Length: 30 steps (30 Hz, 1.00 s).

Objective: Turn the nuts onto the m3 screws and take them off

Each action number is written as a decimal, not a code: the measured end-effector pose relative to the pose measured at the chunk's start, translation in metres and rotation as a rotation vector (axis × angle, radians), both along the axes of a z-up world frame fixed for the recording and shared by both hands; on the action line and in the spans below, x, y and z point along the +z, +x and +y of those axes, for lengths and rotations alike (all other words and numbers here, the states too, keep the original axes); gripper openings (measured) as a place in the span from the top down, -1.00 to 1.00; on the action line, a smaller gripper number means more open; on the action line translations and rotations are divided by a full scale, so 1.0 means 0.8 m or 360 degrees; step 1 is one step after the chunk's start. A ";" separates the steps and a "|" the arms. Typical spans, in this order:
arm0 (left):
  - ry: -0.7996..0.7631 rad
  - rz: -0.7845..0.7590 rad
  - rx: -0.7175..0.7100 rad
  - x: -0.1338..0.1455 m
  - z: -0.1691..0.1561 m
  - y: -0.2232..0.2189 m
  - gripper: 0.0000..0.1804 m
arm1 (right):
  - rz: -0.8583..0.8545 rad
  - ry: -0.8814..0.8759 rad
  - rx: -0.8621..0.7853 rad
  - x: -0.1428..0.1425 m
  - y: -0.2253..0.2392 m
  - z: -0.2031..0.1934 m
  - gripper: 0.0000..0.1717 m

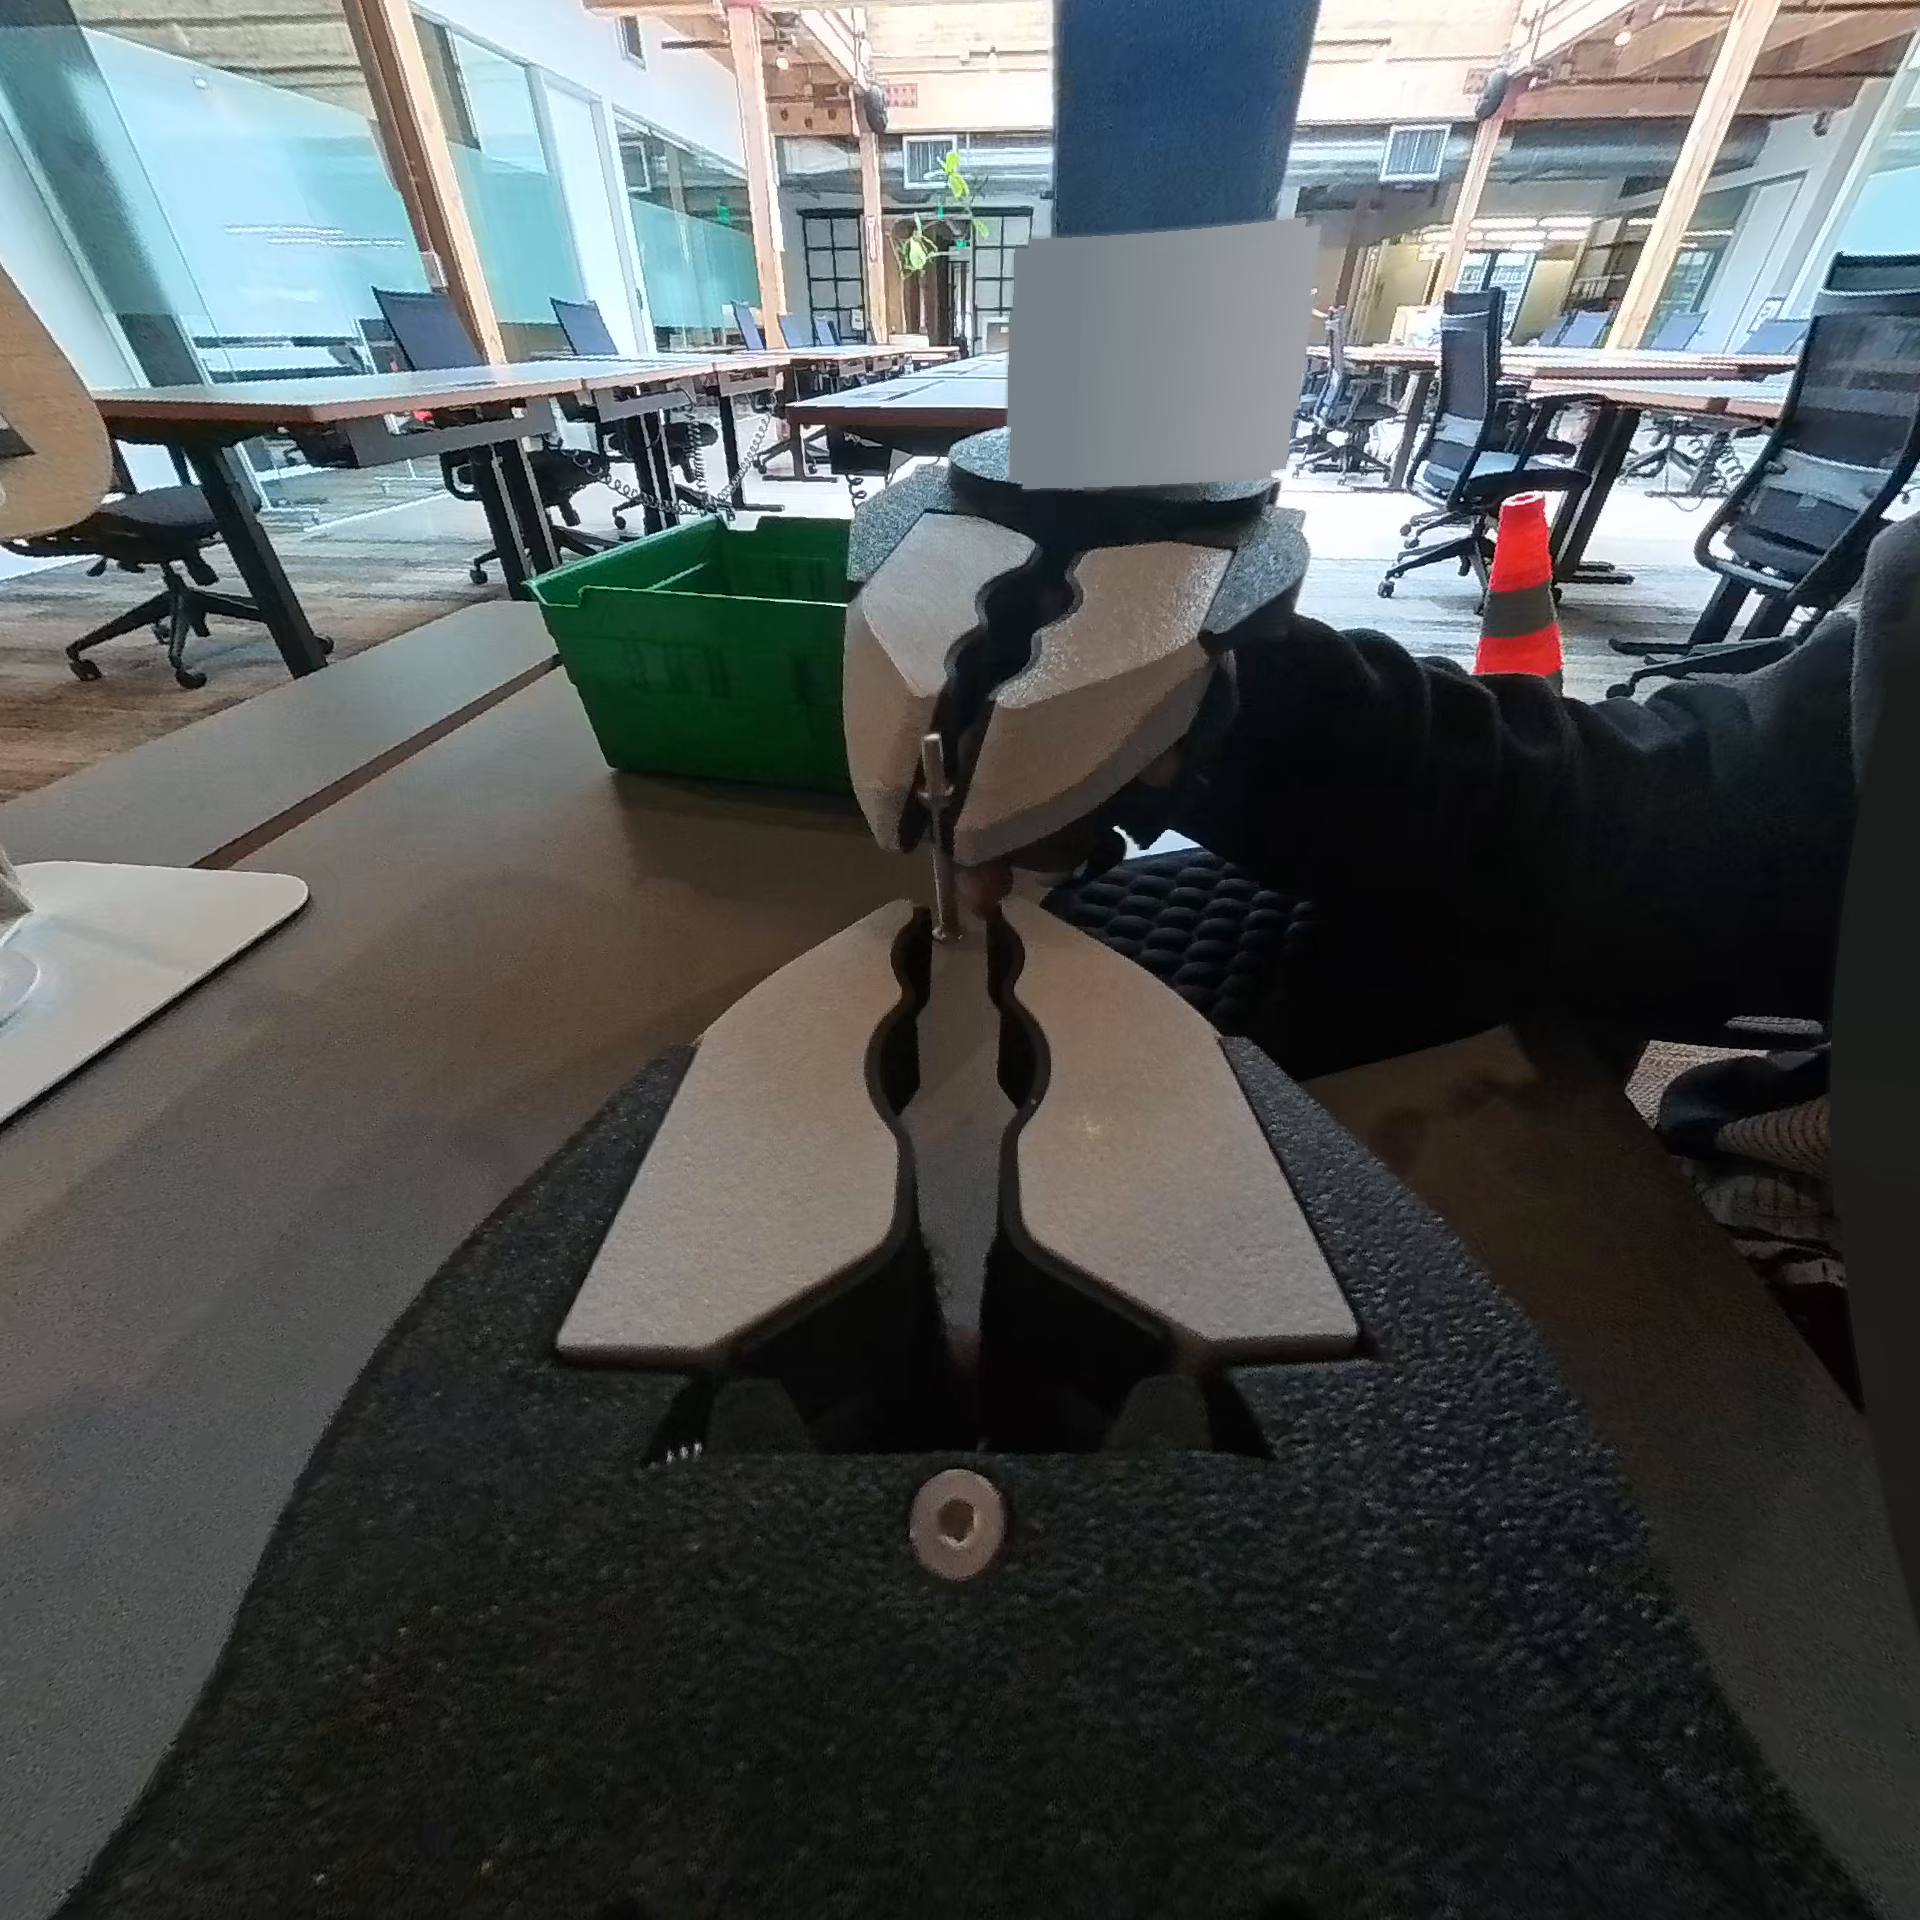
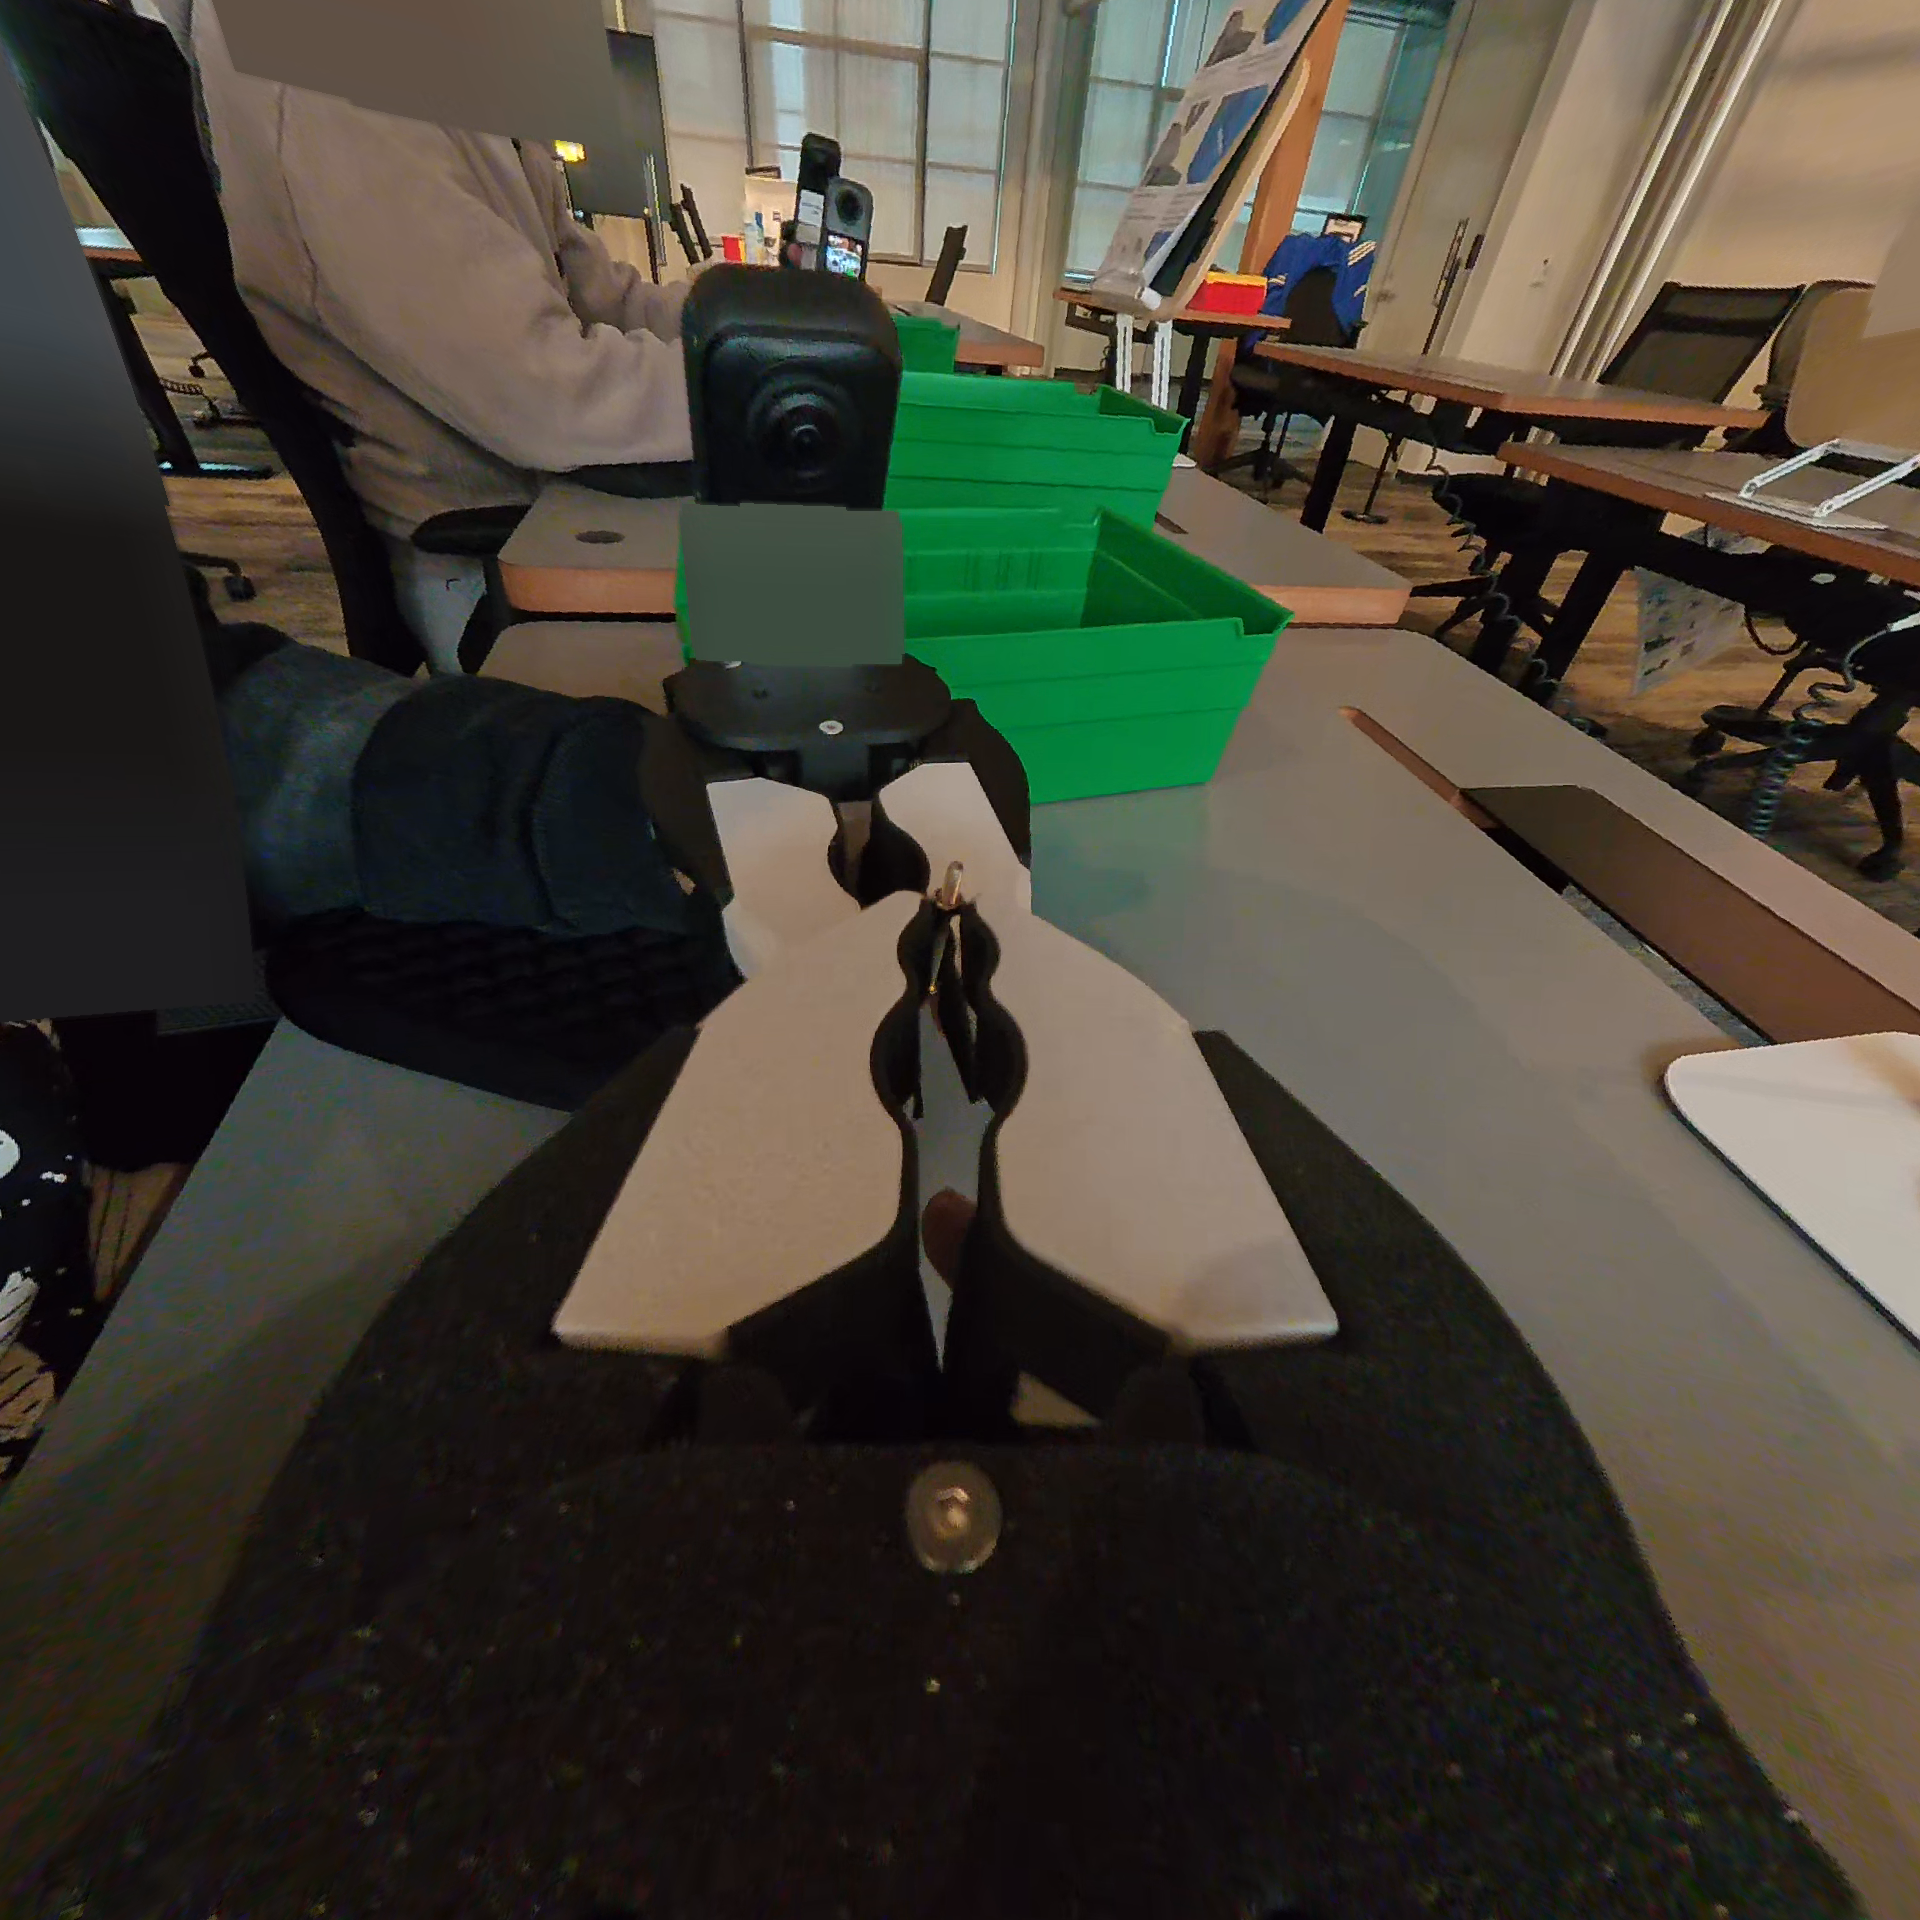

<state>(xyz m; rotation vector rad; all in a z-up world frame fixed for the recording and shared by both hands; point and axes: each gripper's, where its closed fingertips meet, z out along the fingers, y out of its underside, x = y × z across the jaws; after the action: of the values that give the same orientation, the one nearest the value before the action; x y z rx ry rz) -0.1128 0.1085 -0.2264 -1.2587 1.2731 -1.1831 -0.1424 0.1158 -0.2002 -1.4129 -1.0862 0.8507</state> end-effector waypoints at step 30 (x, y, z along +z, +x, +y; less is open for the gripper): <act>-0.0032 -0.0155 -0.0092 0.009 -0.008 -0.001 0.98 | 0.0187 -0.0069 0.0039 0.011 0.000 0.001 0.75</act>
<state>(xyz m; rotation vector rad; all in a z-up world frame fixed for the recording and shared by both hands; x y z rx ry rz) -0.1139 0.1021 -0.2192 -1.1708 1.2360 -1.2858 -0.1428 0.1163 -0.1916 -1.3700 -1.0029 0.9677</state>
